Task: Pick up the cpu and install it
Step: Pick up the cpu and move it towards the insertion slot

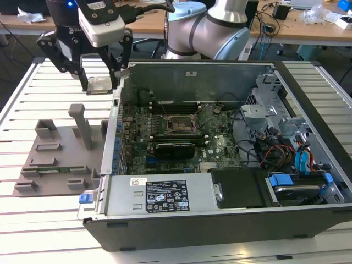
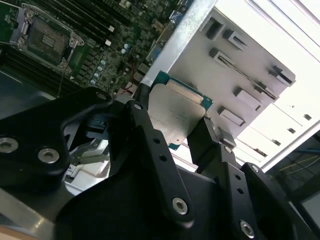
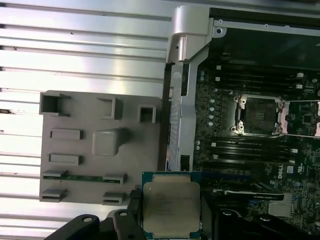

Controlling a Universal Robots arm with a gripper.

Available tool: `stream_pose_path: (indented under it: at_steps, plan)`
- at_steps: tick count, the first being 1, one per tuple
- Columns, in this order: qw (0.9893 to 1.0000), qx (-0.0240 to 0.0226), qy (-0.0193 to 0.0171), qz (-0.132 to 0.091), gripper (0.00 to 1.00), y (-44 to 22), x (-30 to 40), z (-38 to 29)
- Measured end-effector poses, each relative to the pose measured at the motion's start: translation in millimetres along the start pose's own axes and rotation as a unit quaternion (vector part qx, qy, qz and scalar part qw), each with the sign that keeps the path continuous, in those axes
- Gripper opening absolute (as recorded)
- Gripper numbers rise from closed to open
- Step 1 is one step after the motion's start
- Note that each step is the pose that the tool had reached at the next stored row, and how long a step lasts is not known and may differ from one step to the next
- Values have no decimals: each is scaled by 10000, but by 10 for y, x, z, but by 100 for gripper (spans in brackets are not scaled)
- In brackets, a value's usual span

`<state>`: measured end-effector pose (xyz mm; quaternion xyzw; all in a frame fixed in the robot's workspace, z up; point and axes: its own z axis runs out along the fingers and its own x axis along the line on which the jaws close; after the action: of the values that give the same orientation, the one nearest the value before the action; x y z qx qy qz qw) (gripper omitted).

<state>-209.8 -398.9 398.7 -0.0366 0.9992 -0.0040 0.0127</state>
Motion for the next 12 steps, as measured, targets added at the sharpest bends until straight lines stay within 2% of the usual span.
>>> stream_pose_path:
  at_steps: [3,4,6,7,12]
  plan:
    - [10000,0,1,0,55,-5,-62,1]
    - [10000,0,1,0,55,-8,-103,2]
    - [10000,0,3,0,55,-32,-439,11]
    - [10000,0,3,-1,55,-37,-498,12]
    - [10000,0,2,0,55,-43,-590,15]
